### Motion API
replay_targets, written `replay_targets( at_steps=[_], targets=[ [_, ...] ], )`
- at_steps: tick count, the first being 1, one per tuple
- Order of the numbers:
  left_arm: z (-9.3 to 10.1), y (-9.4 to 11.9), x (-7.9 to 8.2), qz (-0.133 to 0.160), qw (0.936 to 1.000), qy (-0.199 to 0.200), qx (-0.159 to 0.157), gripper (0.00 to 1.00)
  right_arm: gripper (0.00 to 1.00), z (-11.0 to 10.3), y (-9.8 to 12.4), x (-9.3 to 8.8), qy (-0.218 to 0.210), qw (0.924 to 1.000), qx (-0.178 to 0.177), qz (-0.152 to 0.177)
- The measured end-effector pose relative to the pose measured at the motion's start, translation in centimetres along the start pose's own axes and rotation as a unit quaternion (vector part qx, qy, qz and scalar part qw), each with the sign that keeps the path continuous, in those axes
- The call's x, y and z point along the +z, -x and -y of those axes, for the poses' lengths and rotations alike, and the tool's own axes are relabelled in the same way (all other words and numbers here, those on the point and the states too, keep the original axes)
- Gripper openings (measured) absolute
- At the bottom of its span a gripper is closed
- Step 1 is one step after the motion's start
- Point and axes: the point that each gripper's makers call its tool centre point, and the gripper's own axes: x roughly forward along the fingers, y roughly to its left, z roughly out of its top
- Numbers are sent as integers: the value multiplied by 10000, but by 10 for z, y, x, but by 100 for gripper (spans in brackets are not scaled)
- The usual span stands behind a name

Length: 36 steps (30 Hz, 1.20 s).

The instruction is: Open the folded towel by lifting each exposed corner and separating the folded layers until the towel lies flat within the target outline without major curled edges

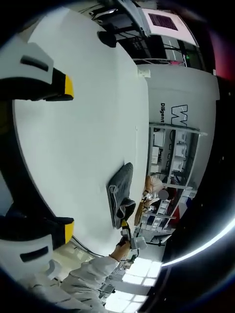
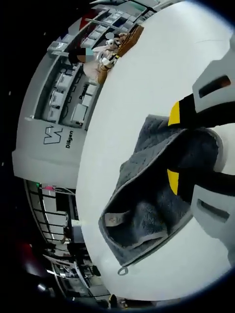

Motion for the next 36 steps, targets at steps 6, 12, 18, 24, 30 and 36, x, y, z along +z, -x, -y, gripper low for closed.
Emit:
replay_targets(
  at_steps=[6,12,18,24,30,36],
  targets=[
    [0,0,0,13,10000,28,5,98,0,9,-5,-2,114,9999,-108,18],
    [2,-2,0,21,10000,30,-68,99,0,-1,4,10,-99,9994,33,319],
    [5,-3,1,50,9999,-5,-155,99,0,-20,20,54,-441,9936,372,973],
    [5,-1,5,145,9997,-28,-192,99,0,-38,29,95,-571,9871,572,1380],
    [9,3,12,324,9989,-33,-324,99,0,-68,23,132,-513,9832,710,1600],
    [13,5,18,515,9977,-75,-434,99,0,-118,2,141,-139,9847,1078,1359]
  ],
)
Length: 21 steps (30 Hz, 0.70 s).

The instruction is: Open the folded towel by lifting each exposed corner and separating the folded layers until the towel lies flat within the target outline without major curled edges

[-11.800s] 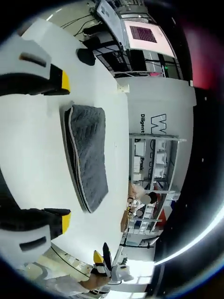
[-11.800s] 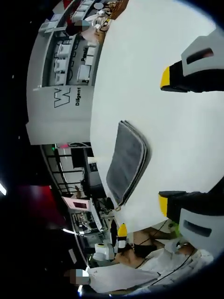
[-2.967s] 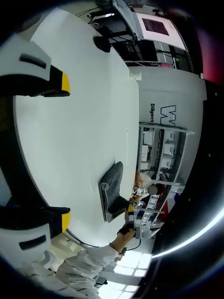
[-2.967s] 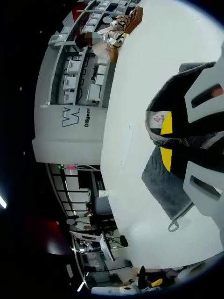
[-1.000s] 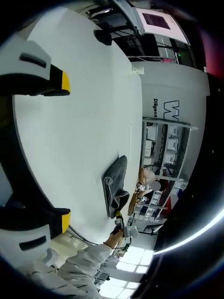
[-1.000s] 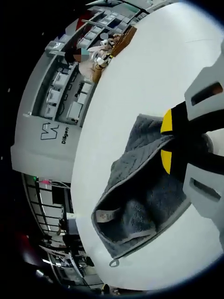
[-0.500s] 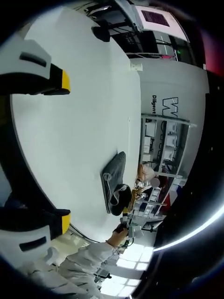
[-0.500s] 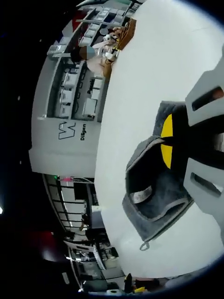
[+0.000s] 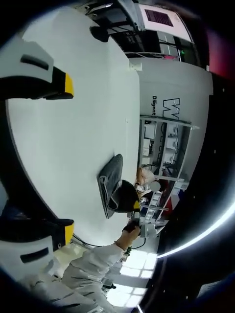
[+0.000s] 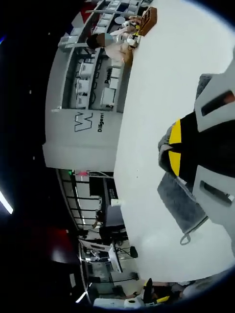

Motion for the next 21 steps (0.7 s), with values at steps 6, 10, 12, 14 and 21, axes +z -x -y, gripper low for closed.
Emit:
replay_targets(
  at_steps=[6,10,12,14,21],
  targets=[
    [6,-2,0,35,9999,75,-122,99,0,-38,-29,-15,83,9990,314,-319],
    [6,-2,0,33,9999,95,-130,99,0,-54,-41,-35,283,9965,457,-638],
    [6,-2,0,43,9998,123,-124,99,0,-57,-45,-46,483,9941,489,-838],
    [5,-2,-1,32,9998,137,-115,99,0,-62,-46,-53,495,9934,543,-885],
    [5,-5,-5,-13,9997,224,-109,98,7,-74,-44,-80,386,9881,842,-1224]
  ],
)
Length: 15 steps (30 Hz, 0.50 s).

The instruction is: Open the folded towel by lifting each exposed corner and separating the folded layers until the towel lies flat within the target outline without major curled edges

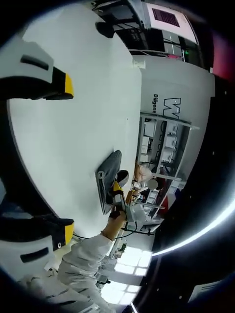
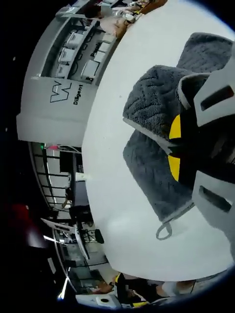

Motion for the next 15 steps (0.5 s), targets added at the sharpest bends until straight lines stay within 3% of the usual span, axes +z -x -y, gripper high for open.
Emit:
replay_targets(
  at_steps=[4,6,10,15],
  targets=[
    [2,-2,-2,-41,10000,-9,-20,98,21,-9,3,0,-139,9997,172,71],
    [2,-2,-1,-39,10000,-5,-33,98,23,-12,3,-1,-27,9999,160,60],
    [3,-3,-1,-51,10000,3,-53,98,15,-7,2,-8,546,9982,-164,-162],
    [1,0,-1,-62,10000,16,-27,98,7,-9,0,-8,508,9985,-109,-172]
  ],
)
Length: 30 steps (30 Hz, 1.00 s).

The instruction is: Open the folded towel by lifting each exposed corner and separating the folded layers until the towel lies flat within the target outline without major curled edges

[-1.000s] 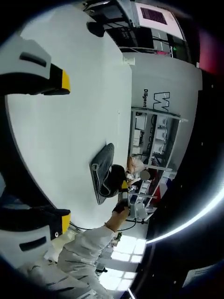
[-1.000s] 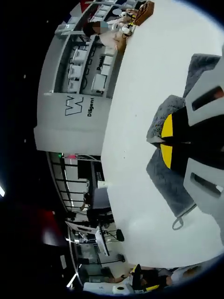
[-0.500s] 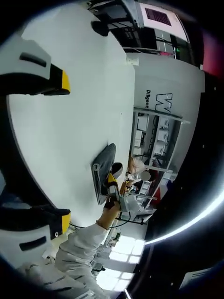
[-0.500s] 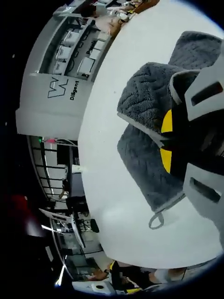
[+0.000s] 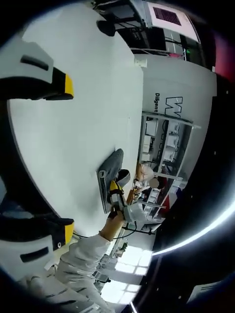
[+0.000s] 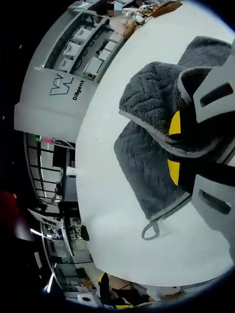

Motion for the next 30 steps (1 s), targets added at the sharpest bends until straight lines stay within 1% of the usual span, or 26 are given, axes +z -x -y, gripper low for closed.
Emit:
replay_targets(
  at_steps=[1,2,7,9,13,14,17,19,22,25,28,30],
  targets=[
    [0,0,0,3,10000,1,4,98,1,0,1,0,-11,10000,2,12],
    [-1,1,0,13,10000,15,17,98,0,1,3,1,18,10000,7,59],
    [-2,2,0,10,10000,19,21,97,0,4,4,2,-252,9996,35,117],
    [-2,2,0,6,10000,19,12,97,0,4,7,6,-328,9992,25,207],
    [-2,3,-1,-1,10000,20,10,97,0,1,12,28,-544,9968,49,582],
    [-2,3,-1,-3,10000,20,7,98,0,-1,13,38,-617,9954,104,726],
    [-3,4,-1,8,10000,25,7,98,0,-7,15,54,-624,9940,153,886],
    [-4,5,-1,20,10000,30,19,98,0,-13,15,68,-660,9922,188,1045],
    [-6,6,-1,26,10000,46,19,98,0,-27,13,89,-742,9886,362,1257],
    [-8,9,-1,43,10000,64,39,98,0,-42,8,109,-660,9872,472,1377],
    [-11,13,0,62,9999,74,73,98,0,-52,2,123,-684,9851,513,1492],
    [-14,15,1,81,9999,77,113,98,0,-63,-2,134,-773,9822,627,1593]
  ],
)
